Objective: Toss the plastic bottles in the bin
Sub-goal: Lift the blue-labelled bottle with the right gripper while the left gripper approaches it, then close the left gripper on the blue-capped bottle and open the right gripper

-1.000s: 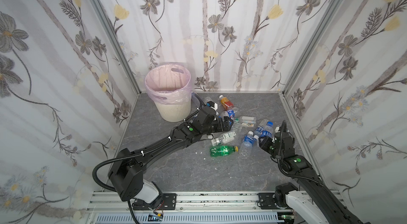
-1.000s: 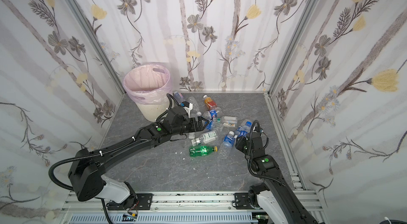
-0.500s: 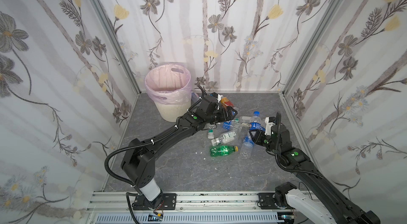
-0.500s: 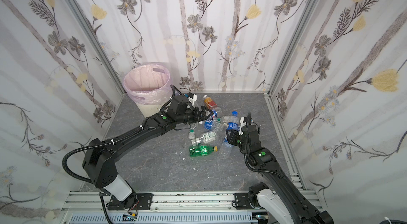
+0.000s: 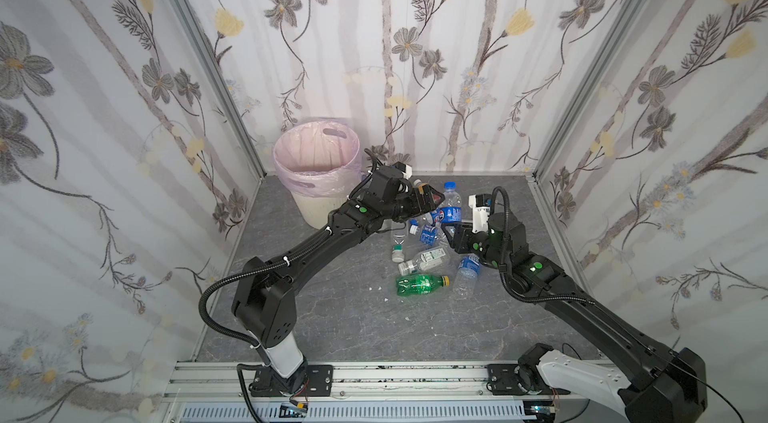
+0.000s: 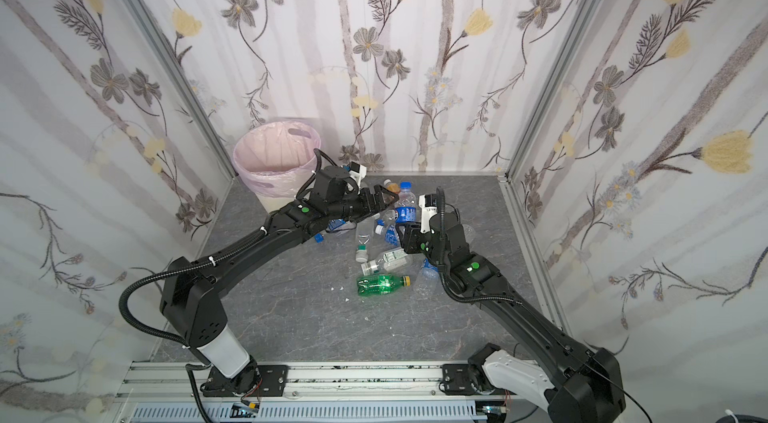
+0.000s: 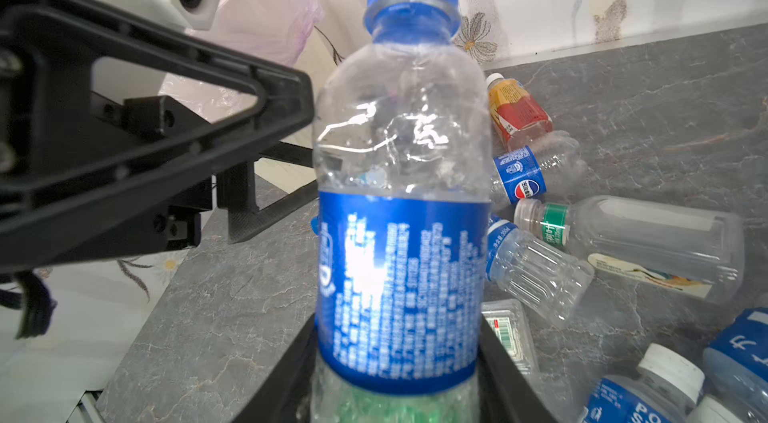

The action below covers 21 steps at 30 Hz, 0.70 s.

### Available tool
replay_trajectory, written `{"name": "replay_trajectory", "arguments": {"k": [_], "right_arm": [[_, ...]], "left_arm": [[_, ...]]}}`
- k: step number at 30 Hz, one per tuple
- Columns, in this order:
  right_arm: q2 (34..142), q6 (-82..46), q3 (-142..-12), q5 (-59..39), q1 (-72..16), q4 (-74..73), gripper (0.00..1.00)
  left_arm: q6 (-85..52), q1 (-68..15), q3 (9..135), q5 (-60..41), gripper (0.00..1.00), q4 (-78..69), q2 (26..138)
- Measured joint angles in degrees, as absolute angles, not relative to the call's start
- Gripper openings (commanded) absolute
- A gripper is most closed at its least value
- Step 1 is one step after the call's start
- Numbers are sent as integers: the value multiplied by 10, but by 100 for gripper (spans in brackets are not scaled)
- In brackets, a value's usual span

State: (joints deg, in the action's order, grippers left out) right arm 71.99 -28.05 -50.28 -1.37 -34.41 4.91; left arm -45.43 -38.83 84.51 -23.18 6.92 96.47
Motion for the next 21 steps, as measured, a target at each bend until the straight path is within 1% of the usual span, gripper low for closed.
{"name": "replay_trajectory", "arguments": {"k": [4,9,14,21], "right_arm": [[743,-269,-523,-30,-358,41,43],[757,-265,-532,-30,-368,37,43],[765,-259,-543,-38,-376,31,43],[783,-254,-563,-44,-389,29,45]], "left_arm": [[-454,-389,845,-241,89,71,959],[-454,-386,844,-239,82,70,944],[-454,-385,830,-236,78,71,929],[-452,-376,809,-225,65,70,912]]}}
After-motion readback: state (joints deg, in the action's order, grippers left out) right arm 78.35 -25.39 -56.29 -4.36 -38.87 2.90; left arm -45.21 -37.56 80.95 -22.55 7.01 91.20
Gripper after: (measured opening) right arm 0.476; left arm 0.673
